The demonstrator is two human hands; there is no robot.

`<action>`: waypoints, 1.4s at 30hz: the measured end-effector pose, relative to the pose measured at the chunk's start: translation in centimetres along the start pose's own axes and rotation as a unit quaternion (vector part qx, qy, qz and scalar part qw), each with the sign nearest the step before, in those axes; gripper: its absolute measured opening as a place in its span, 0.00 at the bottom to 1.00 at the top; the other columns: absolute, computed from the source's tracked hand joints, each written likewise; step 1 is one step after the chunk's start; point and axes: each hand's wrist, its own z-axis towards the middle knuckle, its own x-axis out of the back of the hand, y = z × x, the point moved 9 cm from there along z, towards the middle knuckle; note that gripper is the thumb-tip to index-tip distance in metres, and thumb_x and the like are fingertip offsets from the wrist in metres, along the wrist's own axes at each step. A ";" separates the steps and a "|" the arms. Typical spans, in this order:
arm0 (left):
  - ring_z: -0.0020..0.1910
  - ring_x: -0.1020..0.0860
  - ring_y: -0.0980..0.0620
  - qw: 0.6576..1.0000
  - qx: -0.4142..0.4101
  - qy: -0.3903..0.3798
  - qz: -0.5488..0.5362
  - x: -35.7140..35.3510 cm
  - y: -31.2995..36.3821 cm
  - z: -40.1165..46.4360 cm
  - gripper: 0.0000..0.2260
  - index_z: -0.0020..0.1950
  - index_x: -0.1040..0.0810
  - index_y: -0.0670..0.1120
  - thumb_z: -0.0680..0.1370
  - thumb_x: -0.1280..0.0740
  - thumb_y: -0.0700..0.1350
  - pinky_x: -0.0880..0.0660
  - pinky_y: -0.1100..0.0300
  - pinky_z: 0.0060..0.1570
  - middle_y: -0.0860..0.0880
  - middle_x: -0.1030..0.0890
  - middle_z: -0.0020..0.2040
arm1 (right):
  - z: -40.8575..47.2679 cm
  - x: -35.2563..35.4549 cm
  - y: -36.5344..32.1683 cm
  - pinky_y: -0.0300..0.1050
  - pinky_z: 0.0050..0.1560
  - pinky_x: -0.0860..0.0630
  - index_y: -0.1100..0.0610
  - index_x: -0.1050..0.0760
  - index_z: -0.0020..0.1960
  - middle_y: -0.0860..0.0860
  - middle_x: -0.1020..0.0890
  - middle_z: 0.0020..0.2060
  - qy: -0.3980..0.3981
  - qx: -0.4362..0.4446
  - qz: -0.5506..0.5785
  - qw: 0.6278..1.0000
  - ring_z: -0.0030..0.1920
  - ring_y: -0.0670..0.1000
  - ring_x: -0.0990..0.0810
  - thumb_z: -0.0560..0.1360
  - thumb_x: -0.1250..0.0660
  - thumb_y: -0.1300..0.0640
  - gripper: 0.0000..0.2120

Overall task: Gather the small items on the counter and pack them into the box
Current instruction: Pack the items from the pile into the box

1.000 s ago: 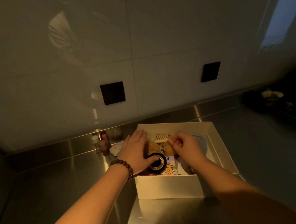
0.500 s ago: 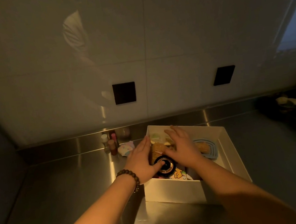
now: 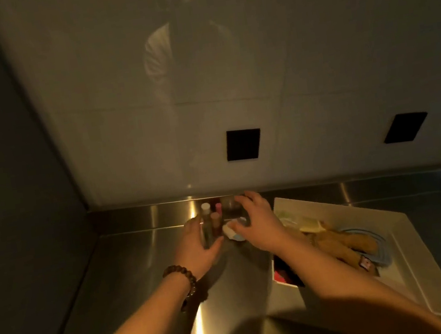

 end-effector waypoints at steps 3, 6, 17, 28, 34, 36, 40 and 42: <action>0.71 0.38 0.48 0.997 0.080 -0.012 -0.011 0.6 -4.0 1.4 0.42 0.75 0.44 0.50 0.67 0.29 0.61 0.38 0.56 0.65 0.47 0.40 0.74 | 3.1 -2.7 0.5 0.51 0.68 0.36 0.49 0.37 0.72 0.52 0.38 0.72 -0.031 -0.048 0.003 0.998 0.71 0.56 0.39 0.70 0.29 0.48 0.33; 0.66 0.36 0.54 0.990 0.112 -0.009 -0.083 -0.1 -5.6 2.5 0.49 0.74 0.44 0.56 0.57 0.32 0.72 0.38 0.61 0.58 0.55 0.38 0.69 | 5.3 -5.0 3.3 0.53 0.68 0.35 0.51 0.38 0.72 0.55 0.38 0.70 -0.076 -0.143 -0.031 0.986 0.70 0.59 0.38 0.68 0.26 0.49 0.36; 0.59 0.26 0.51 0.973 0.146 -0.014 -0.181 -7.6 -9.5 7.7 0.40 0.67 0.34 0.48 0.60 0.21 0.52 0.26 0.53 0.58 0.50 0.26 0.61 | 8.0 -11.1 8.3 0.55 0.68 0.35 0.52 0.39 0.73 0.58 0.41 0.71 -0.209 -0.216 -0.132 0.944 0.70 0.62 0.38 0.70 0.27 0.48 0.36; 0.43 0.27 0.64 0.980 0.120 0.033 -0.156 -8.5 -9.1 8.1 0.20 0.51 0.31 0.56 0.66 0.24 0.46 0.34 0.75 0.39 0.61 0.25 0.45 | 7.6 -12.3 8.5 0.51 0.63 0.32 0.56 0.35 0.69 0.59 0.33 0.67 -0.195 -0.168 -0.171 0.951 0.65 0.59 0.33 0.76 0.37 0.49 0.24; 0.46 0.23 0.60 0.963 0.155 0.016 -0.219 -6.8 -9.0 6.7 0.15 0.49 0.28 0.58 0.67 0.26 0.49 0.29 0.66 0.40 0.58 0.21 0.45 | 7.7 -9.6 6.3 0.52 0.63 0.31 0.53 0.34 0.67 0.57 0.33 0.64 -0.151 -0.163 -0.114 0.968 0.63 0.60 0.31 0.70 0.28 0.51 0.28; 0.47 0.24 0.60 0.964 0.142 0.016 -0.224 -5.4 -7.9 6.3 0.17 0.49 0.29 0.58 0.67 0.25 0.49 0.30 0.64 0.42 0.58 0.22 0.47 | 7.3 -7.9 4.9 0.51 0.63 0.30 0.51 0.33 0.67 0.56 0.33 0.63 -0.120 -0.138 -0.091 0.979 0.63 0.59 0.30 0.69 0.27 0.52 0.29; 0.44 0.23 0.61 0.971 0.094 0.054 -0.213 -1.6 -4.0 5.7 0.17 0.47 0.28 0.55 0.66 0.23 0.47 0.27 0.63 0.44 0.55 0.21 0.45 | 5.9 -2.9 2.3 0.50 0.60 0.30 0.50 0.32 0.67 0.55 0.31 0.63 -0.047 -0.091 -0.040 0.994 0.61 0.59 0.29 0.69 0.27 0.50 0.29; 0.44 0.22 0.60 0.974 0.067 0.057 -0.209 -0.2 -1.5 5.6 0.17 0.48 0.27 0.53 0.66 0.23 0.46 0.25 0.61 0.44 0.54 0.20 0.44 | 4.8 0.4 1.7 0.47 0.62 0.30 0.50 0.32 0.68 0.55 0.31 0.63 -0.020 -0.079 -0.033 0.996 0.62 0.57 0.29 0.66 0.24 0.52 0.33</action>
